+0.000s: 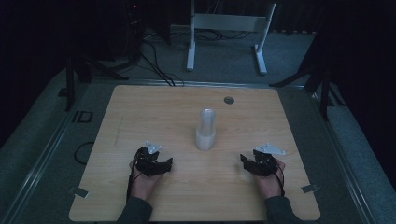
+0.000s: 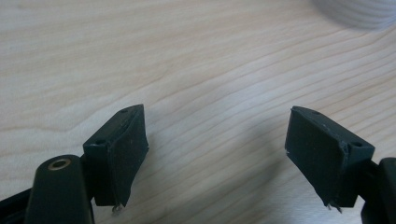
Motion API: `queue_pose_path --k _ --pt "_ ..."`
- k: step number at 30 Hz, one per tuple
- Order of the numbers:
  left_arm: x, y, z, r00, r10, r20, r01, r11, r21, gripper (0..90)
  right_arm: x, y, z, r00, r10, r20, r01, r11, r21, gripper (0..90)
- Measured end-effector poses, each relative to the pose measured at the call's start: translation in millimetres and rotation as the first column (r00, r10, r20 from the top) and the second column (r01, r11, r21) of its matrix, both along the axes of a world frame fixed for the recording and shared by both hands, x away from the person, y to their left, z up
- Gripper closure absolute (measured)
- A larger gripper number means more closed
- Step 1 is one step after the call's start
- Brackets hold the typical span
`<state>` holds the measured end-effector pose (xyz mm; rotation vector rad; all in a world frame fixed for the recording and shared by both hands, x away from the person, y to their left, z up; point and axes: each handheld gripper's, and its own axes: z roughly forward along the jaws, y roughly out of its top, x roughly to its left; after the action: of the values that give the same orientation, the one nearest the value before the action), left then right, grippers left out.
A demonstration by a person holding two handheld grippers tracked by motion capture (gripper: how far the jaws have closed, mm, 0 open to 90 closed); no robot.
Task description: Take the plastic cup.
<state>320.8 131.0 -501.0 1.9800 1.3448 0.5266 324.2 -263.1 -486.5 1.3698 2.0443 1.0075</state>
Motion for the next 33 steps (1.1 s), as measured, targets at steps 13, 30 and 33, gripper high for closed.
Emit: queue_pose_path --k 13,30,33 --pt "0.2 -5.8 13.8 0.9968 -0.074 0.032 0.076 0.9947 -0.070 22.4 -3.0 6.7 8.7 0.9990 0.042 0.013 -0.042 0.999 0.017 40.2" --pt "16.8 -30.1 39.3 0.9731 -0.208 0.099 0.216 0.9737 -0.073 22.4 1.6 26.6 38.2 0.9882 0.141 0.060 -0.143 0.990 0.022 38.3" --pt "22.3 -36.6 42.0 0.9705 -0.220 0.098 0.227 0.9717 -0.065 23.3 3.1 30.4 42.9 0.9861 0.153 0.066 -0.154 0.988 0.018 37.8"
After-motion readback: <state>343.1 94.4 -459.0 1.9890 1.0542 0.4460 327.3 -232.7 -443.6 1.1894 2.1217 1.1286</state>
